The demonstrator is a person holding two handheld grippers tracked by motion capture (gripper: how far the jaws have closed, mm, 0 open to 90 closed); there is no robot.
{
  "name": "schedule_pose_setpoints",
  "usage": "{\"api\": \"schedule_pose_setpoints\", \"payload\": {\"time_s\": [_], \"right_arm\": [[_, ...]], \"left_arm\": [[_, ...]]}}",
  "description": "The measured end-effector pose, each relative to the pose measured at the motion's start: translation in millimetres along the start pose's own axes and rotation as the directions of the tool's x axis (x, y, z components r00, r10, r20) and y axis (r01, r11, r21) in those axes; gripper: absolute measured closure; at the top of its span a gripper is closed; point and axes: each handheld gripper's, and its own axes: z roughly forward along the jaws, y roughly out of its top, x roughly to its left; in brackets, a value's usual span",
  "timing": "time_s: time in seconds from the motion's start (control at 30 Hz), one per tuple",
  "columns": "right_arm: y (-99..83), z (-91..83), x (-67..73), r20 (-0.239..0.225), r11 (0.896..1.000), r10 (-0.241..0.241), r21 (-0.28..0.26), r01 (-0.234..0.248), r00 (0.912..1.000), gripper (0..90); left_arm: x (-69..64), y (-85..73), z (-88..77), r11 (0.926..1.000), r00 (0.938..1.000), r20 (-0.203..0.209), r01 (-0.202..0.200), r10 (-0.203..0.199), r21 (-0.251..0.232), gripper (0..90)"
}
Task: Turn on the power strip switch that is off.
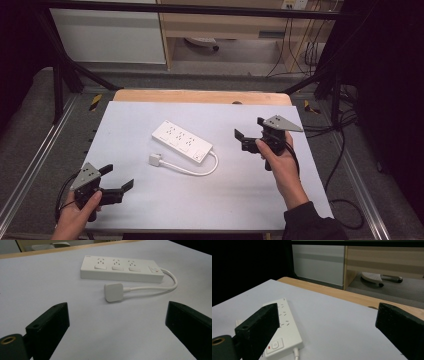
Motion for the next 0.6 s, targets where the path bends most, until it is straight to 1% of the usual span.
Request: {"api": "schedule_pose_setpoints", "payload": {"time_s": [0.23, 0.37, 0.6], "right_arm": [[-10.1, -22.3, -13.1, 0.034, 1.000, 0.017, -0.018, -0.017, 0.9993, 6.8], [-18.5, -34.9, -19.0, 0.050, 1.000, 0.018, -0.022, -0.017, 0.9986, 6.8], [-42.0, -55.2, -27.7, 0.082, 1.000, 0.026, -0.013, -0.025, 0.9963, 6.8]], "left_arm": [[0.3, 0.1, -0.8, 1.0000, 1.0000, 0.001, 0.005, -0.005, -0.005, 5.3], [1.2, 0.2, -0.8, 1.0000, 1.0000, 0.001, 0.008, -0.008, -0.006, 5.3], [1.3, -0.1, -1.2, 0.9999, 0.9999, 0.001, 0.015, -0.015, -0.008, 5.3]]}}
